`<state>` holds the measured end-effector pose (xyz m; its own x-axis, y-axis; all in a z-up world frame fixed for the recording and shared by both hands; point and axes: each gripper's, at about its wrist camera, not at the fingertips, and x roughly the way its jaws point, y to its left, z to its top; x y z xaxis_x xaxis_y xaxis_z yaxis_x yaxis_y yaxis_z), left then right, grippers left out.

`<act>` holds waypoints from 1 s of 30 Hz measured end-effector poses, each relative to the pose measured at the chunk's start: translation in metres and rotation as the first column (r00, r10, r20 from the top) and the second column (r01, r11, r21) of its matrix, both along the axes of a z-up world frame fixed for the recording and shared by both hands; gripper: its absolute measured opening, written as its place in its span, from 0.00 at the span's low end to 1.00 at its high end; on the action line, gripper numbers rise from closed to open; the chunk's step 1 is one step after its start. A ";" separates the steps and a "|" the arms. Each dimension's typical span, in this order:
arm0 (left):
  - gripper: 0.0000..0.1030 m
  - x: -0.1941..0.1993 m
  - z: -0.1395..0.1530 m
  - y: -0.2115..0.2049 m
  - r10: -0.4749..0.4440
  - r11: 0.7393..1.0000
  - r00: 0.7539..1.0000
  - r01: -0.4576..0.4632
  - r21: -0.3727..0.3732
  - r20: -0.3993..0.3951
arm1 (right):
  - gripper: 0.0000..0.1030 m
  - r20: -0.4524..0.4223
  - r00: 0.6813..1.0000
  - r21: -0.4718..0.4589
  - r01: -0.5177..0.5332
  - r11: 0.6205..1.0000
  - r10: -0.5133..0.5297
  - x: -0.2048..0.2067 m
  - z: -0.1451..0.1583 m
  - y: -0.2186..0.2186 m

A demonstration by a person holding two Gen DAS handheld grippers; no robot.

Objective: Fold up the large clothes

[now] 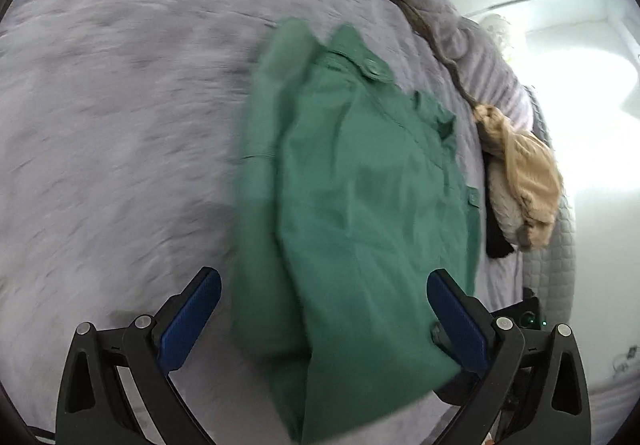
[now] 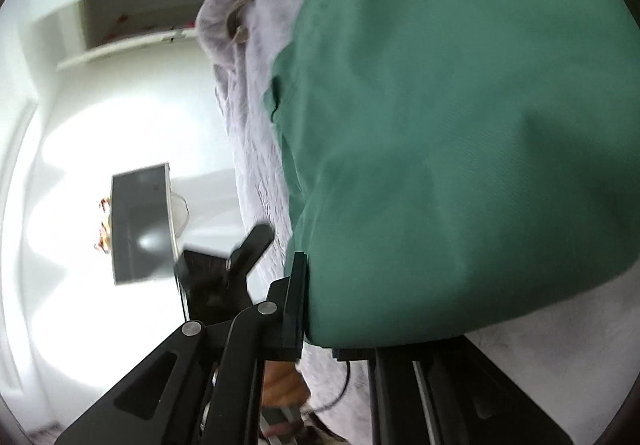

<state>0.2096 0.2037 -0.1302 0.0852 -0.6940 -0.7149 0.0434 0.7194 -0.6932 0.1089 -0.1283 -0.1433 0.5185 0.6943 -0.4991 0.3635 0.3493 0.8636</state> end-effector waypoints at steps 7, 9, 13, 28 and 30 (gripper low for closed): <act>1.00 0.021 -0.008 -0.051 -0.060 0.998 0.998 0.060 -0.012 -0.010 | 0.10 -0.034 0.997 -0.042 -0.073 0.996 0.072 -0.005 -0.012 0.008; 1.00 0.024 -0.010 -0.060 -0.059 0.998 0.998 0.059 0.023 -0.010 | 0.09 -0.061 0.994 -0.045 -0.095 0.994 0.092 -0.011 -0.023 0.009; 1.00 0.027 -0.022 -0.060 -0.023 0.998 0.999 0.026 0.065 -0.044 | 0.10 -0.139 0.976 -0.084 -0.180 0.980 0.168 -0.016 -0.037 0.013; 0.14 0.023 0.000 -0.064 -0.018 0.994 0.999 0.013 0.107 0.046 | 0.13 -0.108 0.981 -0.520 -0.194 0.832 0.162 -0.008 0.031 -0.106; 0.12 0.021 0.013 -0.069 -0.026 0.998 0.997 0.022 0.055 0.067 | 0.12 -0.143 0.978 -0.538 -0.207 0.817 0.154 0.000 0.006 -0.118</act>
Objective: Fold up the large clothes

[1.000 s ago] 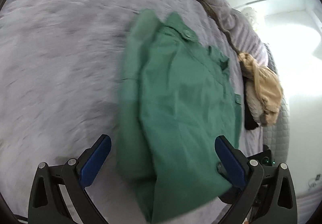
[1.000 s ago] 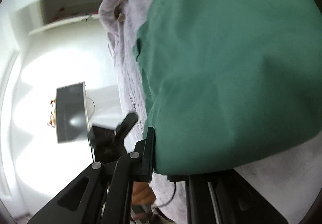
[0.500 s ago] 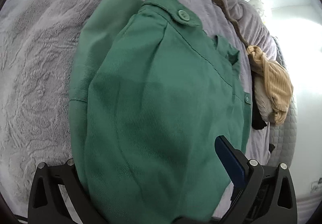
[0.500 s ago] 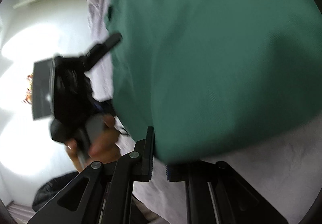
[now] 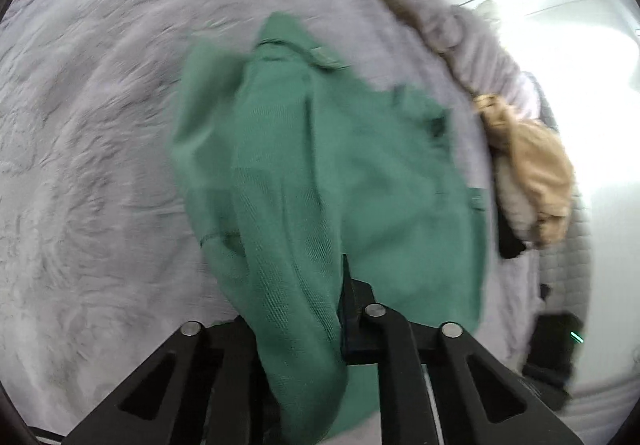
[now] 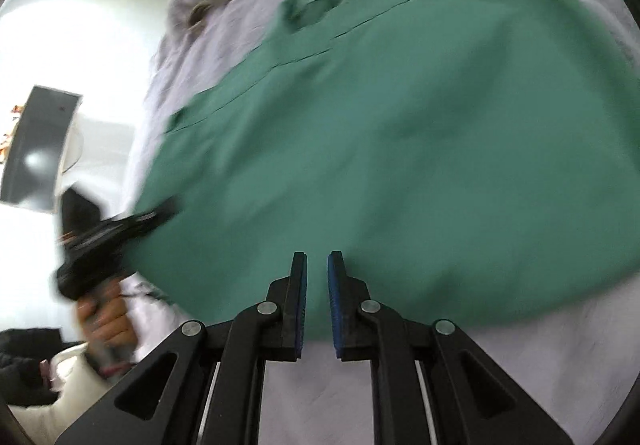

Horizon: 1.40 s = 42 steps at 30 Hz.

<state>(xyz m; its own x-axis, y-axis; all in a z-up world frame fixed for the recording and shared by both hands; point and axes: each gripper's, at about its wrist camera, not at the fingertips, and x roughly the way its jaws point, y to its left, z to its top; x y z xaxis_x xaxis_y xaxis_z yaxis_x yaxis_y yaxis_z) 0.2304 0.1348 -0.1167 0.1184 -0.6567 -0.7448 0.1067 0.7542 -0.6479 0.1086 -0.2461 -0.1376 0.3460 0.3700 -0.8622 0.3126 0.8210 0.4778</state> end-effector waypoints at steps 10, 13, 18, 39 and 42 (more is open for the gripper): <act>0.12 -0.003 0.081 -0.095 -0.111 0.989 0.984 0.123 -0.080 0.142 | 0.06 -0.006 1.000 0.132 0.031 0.991 -0.030 -0.004 -0.036 -0.023; 0.12 -0.003 0.104 -0.145 -0.167 0.981 0.967 0.182 -0.063 0.193 | 0.06 0.033 0.998 0.206 0.052 0.977 -0.060 -0.021 -0.024 -0.039; 0.12 -0.021 0.113 -0.249 -0.348 0.936 0.905 0.351 0.031 0.244 | 0.13 0.079 0.983 0.291 0.138 0.947 -0.168 -0.063 -0.010 -0.079; 0.75 -0.069 0.090 -0.396 -0.548 0.835 0.776 0.528 0.152 0.314 | 0.26 0.098 0.918 0.311 0.339 0.888 -0.384 -0.128 0.002 -0.141; 0.75 -0.058 0.099 -0.365 -0.494 0.869 0.799 0.451 0.203 0.342 | 0.51 0.124 0.889 0.301 0.389 0.871 -0.440 -0.141 0.013 -0.159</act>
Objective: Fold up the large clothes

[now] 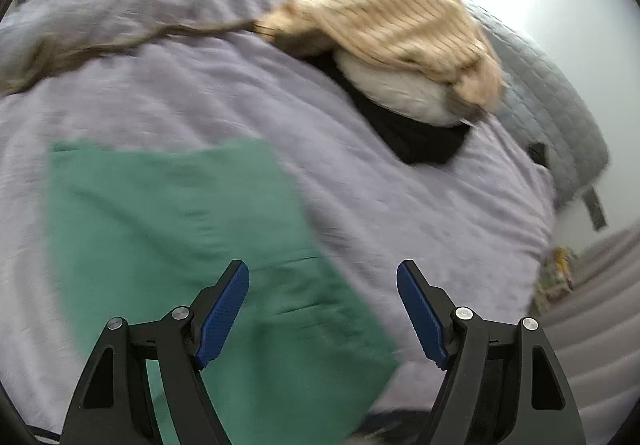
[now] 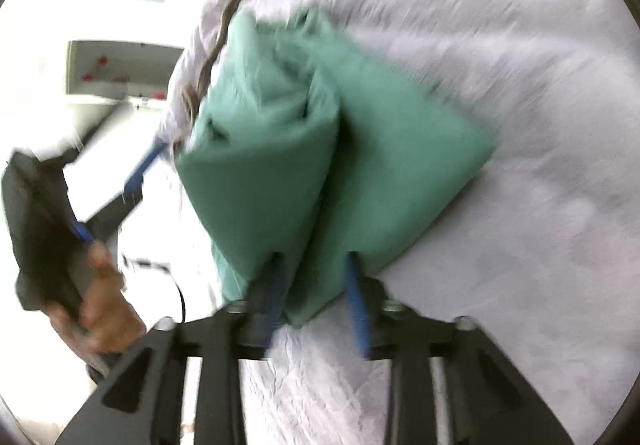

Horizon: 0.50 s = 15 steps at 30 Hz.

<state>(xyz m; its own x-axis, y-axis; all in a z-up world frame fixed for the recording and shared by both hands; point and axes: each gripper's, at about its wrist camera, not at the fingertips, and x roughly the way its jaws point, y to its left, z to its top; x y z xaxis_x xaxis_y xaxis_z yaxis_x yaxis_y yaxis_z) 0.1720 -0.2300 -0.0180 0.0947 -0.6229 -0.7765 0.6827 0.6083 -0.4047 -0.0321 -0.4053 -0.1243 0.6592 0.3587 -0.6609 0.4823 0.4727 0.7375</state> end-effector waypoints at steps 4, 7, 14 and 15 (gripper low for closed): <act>0.75 0.021 -0.018 0.066 0.175 0.978 0.984 -0.177 0.106 0.027 | 0.53 0.061 0.997 0.042 0.049 0.998 -0.051 -0.001 0.009 -0.007; 0.75 0.030 -0.044 0.113 0.282 0.942 0.959 -0.276 0.190 -0.006 | 0.70 0.118 0.993 0.077 0.022 0.997 -0.031 0.000 0.020 -0.016; 0.75 0.025 -0.088 0.173 0.402 0.887 0.913 -0.371 0.276 -0.064 | 0.71 -0.046 0.994 -0.089 -0.105 0.990 0.102 0.044 0.017 0.009; 0.75 0.024 -0.090 0.176 0.407 0.886 0.911 -0.375 0.272 -0.070 | 0.51 -0.051 0.995 -0.096 -0.089 0.991 0.084 0.050 0.012 0.007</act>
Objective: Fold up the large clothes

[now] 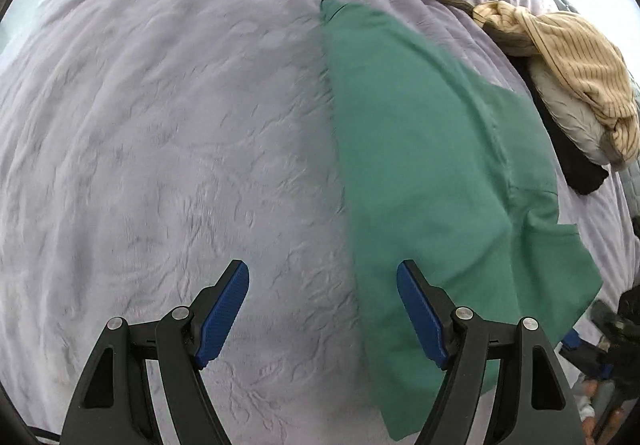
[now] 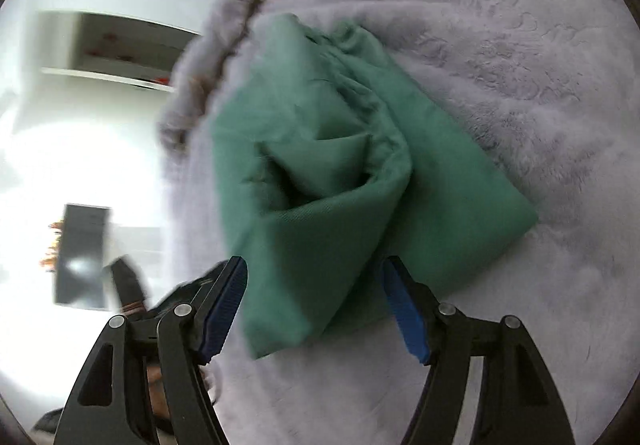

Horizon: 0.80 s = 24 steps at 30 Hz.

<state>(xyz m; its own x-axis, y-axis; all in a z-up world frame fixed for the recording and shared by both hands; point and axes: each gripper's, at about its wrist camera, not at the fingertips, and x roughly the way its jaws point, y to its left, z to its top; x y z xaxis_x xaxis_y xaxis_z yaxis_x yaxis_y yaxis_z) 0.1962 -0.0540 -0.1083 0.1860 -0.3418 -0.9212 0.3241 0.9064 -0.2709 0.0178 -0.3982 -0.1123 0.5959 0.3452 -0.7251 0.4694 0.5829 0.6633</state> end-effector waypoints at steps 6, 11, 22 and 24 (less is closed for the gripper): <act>0.75 -0.005 0.008 -0.006 -0.014 1.000 1.000 0.014 -0.009 0.025 | 0.05 0.112 0.994 -0.131 0.033 0.991 -0.018 -0.004 0.041 -0.006; 0.75 -0.017 0.012 -0.030 -0.091 0.996 0.993 0.091 0.011 0.079 | 0.05 0.015 0.992 -0.129 0.125 0.984 -0.124 -0.039 0.013 -0.032; 0.83 -0.017 -0.005 -0.032 -0.086 0.996 0.996 0.086 0.007 0.034 | 0.15 -0.012 0.998 -0.116 0.053 0.992 -0.055 -0.069 0.033 -0.044; 0.83 -0.021 0.000 -0.030 -0.093 0.996 0.995 0.092 0.009 0.035 | 0.34 0.047 0.999 -0.157 0.001 0.988 0.007 -0.061 0.060 -0.048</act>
